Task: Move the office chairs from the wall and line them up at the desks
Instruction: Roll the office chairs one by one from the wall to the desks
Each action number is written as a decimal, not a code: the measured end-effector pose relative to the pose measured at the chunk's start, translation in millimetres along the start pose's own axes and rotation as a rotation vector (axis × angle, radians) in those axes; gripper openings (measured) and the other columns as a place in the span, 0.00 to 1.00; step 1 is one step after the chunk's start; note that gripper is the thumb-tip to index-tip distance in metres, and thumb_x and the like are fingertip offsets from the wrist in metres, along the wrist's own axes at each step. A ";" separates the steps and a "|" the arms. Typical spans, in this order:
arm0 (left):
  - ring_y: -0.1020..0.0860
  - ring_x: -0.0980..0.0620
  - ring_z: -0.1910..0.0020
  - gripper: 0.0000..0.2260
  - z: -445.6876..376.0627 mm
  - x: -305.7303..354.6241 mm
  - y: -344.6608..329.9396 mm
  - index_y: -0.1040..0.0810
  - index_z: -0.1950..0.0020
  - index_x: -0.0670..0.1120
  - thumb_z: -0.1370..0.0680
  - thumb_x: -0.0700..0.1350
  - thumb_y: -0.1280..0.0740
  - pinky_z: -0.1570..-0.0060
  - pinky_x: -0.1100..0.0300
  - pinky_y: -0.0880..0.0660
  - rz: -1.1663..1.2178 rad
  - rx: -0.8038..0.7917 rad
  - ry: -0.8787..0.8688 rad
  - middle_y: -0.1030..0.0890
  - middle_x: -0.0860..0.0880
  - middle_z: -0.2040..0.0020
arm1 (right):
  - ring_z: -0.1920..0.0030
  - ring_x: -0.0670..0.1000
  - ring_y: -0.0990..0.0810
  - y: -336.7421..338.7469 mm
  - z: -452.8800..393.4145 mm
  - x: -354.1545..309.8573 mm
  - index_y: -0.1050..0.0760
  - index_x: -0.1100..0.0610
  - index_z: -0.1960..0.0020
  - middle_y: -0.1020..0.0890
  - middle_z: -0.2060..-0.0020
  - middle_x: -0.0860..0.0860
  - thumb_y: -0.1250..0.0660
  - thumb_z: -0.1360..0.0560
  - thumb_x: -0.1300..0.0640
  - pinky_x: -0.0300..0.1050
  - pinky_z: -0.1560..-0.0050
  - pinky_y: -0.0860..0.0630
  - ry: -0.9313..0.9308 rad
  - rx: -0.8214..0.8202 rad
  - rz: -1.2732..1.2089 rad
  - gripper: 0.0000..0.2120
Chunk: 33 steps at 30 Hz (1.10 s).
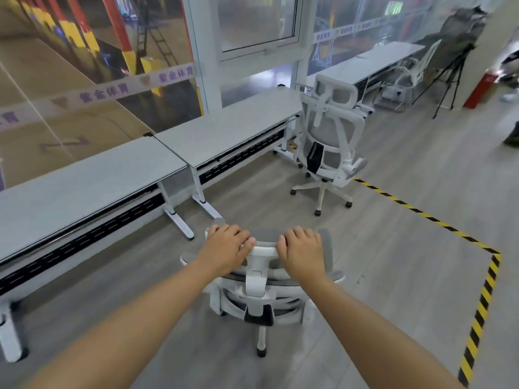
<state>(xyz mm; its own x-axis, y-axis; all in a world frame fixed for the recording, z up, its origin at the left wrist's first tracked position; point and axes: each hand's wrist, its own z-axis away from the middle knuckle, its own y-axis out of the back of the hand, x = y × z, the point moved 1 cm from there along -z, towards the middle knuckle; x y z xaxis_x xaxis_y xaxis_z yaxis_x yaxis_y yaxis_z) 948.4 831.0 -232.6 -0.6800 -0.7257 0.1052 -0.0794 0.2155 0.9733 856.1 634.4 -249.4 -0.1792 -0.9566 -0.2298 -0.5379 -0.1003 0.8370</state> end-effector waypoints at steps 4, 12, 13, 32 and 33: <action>0.23 0.50 0.50 0.24 -64.1 -35.4 -13.6 0.21 0.48 0.55 0.18 0.60 0.55 0.45 0.51 0.37 -0.008 0.030 -0.022 0.20 0.55 0.52 | 0.63 0.55 0.30 -37.4 -57.9 4.1 0.26 0.56 0.63 0.24 0.65 0.51 0.45 0.22 0.51 0.51 0.59 0.34 -0.034 -0.019 0.025 0.16; 0.24 0.51 0.54 0.22 -208.8 -114.9 -37.0 0.21 0.50 0.55 0.18 0.59 0.54 0.45 0.50 0.34 0.011 0.059 -0.129 0.21 0.55 0.55 | 0.62 0.55 0.31 -108.4 -180.1 4.1 0.27 0.56 0.63 0.26 0.65 0.50 0.46 0.21 0.51 0.52 0.56 0.31 -0.141 0.046 0.061 0.16; 0.24 0.51 0.54 0.21 -224.3 -126.7 -39.7 0.21 0.50 0.55 0.18 0.59 0.53 0.46 0.50 0.34 0.013 0.042 -0.145 0.21 0.55 0.55 | 0.61 0.55 0.31 -116.4 -194.5 2.0 0.27 0.56 0.63 0.27 0.66 0.50 0.46 0.21 0.51 0.52 0.56 0.31 -0.166 0.037 0.059 0.16; 0.23 0.45 0.51 0.21 -415.8 -271.6 -55.9 0.20 0.51 0.48 0.19 0.54 0.52 0.37 0.44 0.33 0.119 0.065 -0.323 0.19 0.49 0.54 | 0.45 0.53 0.28 -192.3 -349.6 -62.5 0.26 0.51 0.44 0.23 0.49 0.48 0.49 0.17 0.46 0.50 0.37 0.34 -0.337 -0.279 0.075 0.15; 0.23 0.45 0.49 0.21 -417.8 -272.2 -55.7 0.20 0.49 0.49 0.18 0.54 0.52 0.34 0.43 0.34 0.121 0.045 -0.334 0.19 0.49 0.52 | 0.43 0.52 0.29 -193.6 -353.0 -62.5 0.27 0.50 0.41 0.23 0.47 0.48 0.52 0.17 0.44 0.50 0.35 0.36 -0.354 -0.302 0.070 0.18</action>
<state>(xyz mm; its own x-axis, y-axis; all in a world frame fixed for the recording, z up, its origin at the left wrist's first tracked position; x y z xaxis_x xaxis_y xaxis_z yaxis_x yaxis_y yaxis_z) 1442.5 743.5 -230.2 -0.8867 -0.4409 0.1391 -0.0110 0.3210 0.9470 1262.2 617.0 -221.7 -0.5052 -0.8168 -0.2788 -0.2604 -0.1637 0.9515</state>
